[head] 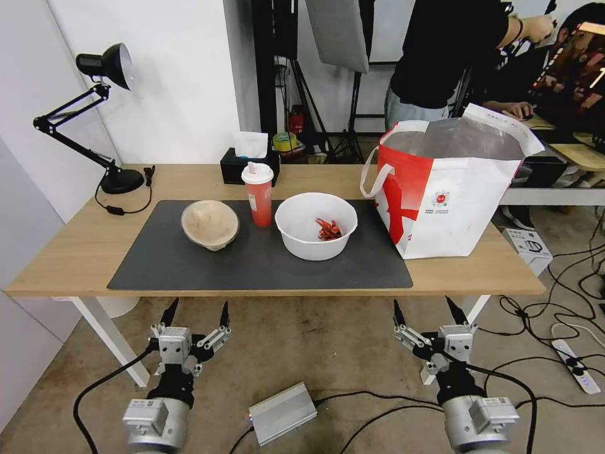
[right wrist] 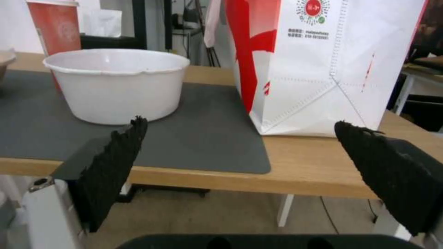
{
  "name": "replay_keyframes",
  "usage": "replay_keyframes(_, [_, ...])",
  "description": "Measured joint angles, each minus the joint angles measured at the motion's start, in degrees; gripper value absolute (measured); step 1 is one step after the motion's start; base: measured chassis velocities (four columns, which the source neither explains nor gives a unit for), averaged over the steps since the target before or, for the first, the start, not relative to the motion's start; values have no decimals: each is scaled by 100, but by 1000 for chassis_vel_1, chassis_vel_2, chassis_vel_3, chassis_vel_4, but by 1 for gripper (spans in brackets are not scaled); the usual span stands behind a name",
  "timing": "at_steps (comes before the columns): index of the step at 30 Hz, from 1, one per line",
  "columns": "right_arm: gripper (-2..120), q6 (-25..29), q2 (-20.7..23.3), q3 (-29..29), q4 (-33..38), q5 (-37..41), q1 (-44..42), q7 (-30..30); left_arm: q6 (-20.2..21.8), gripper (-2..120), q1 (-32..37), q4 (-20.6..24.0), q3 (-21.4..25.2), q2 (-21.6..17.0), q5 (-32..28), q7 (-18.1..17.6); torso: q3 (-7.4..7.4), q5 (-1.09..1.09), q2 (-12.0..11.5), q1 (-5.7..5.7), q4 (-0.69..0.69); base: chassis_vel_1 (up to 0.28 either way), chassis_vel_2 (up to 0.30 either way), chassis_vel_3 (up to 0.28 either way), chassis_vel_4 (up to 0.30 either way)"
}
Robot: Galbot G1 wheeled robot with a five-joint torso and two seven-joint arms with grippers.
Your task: Pick up the trash from the table and place it into the takeout bag.
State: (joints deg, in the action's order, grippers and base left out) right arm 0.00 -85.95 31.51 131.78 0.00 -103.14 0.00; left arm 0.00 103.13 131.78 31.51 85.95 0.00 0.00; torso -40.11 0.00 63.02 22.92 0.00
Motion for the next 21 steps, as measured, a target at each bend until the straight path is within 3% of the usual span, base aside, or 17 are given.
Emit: replay_keyframes(21, [100,-6,10,-1,0,8,2,0,17,100,10,4,8,-10,-26,-14,0,0,0,0,0,0,0,0,0])
